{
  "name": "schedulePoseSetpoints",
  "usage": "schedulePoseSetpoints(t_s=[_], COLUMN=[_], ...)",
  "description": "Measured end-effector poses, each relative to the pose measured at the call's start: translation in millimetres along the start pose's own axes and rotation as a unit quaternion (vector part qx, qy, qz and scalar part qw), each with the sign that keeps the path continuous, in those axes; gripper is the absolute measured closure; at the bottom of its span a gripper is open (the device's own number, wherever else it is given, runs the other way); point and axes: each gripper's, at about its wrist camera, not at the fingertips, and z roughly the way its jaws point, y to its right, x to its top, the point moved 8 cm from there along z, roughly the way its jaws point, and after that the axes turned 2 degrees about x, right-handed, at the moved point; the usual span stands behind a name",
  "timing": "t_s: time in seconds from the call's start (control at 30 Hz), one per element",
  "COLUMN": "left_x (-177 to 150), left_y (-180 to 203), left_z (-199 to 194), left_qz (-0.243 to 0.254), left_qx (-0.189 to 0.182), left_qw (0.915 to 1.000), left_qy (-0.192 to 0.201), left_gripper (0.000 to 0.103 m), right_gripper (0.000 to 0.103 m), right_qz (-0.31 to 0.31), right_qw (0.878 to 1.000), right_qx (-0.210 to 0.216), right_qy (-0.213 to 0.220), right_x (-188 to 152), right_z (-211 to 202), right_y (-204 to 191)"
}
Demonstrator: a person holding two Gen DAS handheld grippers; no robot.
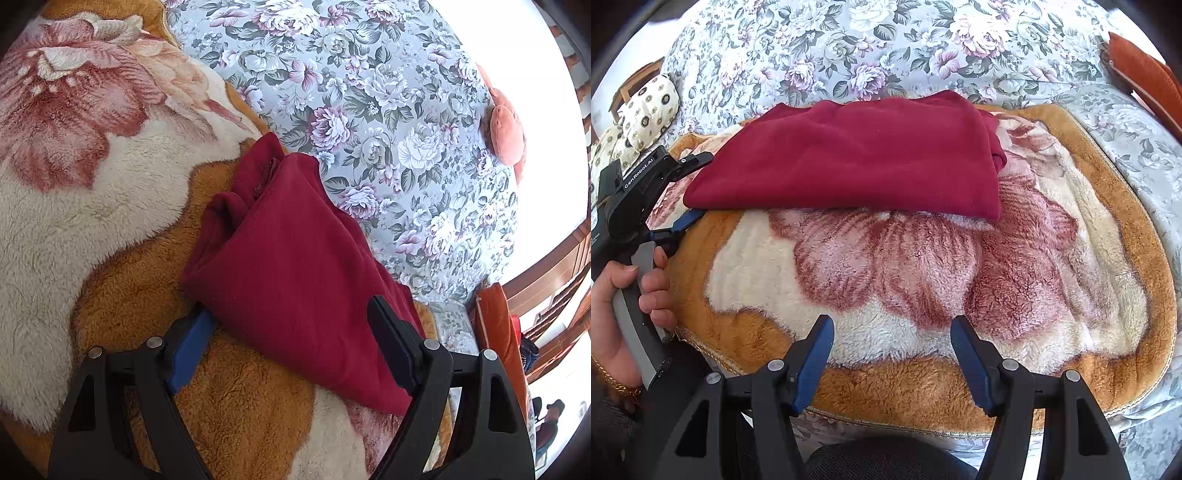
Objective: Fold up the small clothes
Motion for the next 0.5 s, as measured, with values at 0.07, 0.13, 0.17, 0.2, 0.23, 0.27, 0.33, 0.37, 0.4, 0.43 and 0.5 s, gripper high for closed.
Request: schedulePoseSetpoints(t_s=[0.07,0.13,0.17,0.2,0.23,0.27,0.33,0.37,0.4,0.43,0.5], left_x=[-0.2,-0.1,-0.4,-0.1,-0.1,0.0,0.2,0.2,0.1,-0.2,-0.3], left_y=[0.1,0.0,0.2,0.6,0.5,0.2,0.1,0.0,0.1,0.5,0.6], left_z=[0.2,-0.2,-0.3,-0.1,0.0,-0.2,-0.1,0.0,-0.2,-0.3,-1.0], left_qz=[0.001,0.0,-0.001,-0.002,-0.001,0.0,0.0,0.0,-0.001,-0.001,-0.002], left_qx=[0.0,-0.001,-0.001,-0.002,-0.001,-0.001,-0.001,-0.001,-0.002,-0.003,-0.006], left_qw=[1.0,1.0,1.0,1.0,1.0,1.0,1.0,1.0,1.0,1.0,1.0], left_qy=[0.0,0.0,0.001,0.001,0.0,0.001,0.0,0.0,0.0,0.0,-0.001], left_gripper=[0.02,0.02,0.02,0.02,0.02,0.02,0.02,0.02,0.02,0.02,0.02], right_gripper=[0.039,0.039,0.039,0.039,0.039,0.039,0.039,0.039,0.039,0.039,0.039], right_qz=[0.0,0.001,0.0,-0.001,0.0,-0.001,-0.001,-0.001,-0.001,0.0,0.001], right_qw=[1.0,1.0,1.0,1.0,1.0,1.0,1.0,1.0,1.0,1.0,1.0], right_qx=[0.0,0.0,-0.001,0.0,-0.001,-0.002,-0.004,-0.003,-0.003,-0.002,-0.003], right_qy=[0.001,0.001,0.001,0.0,0.0,0.0,-0.001,-0.001,-0.001,-0.002,-0.003], right_x=[0.0,0.0,-0.2,-0.3,-0.4,-0.6,-0.6,-0.7,-0.7,-0.7,-0.8], right_z=[-0.2,-0.1,0.0,0.2,0.3,0.4,0.9,1.3,1.4,2.0,2.7], right_y=[0.2,0.4,0.6,0.7,0.9,0.9,1.2,1.3,1.2,1.2,1.8])
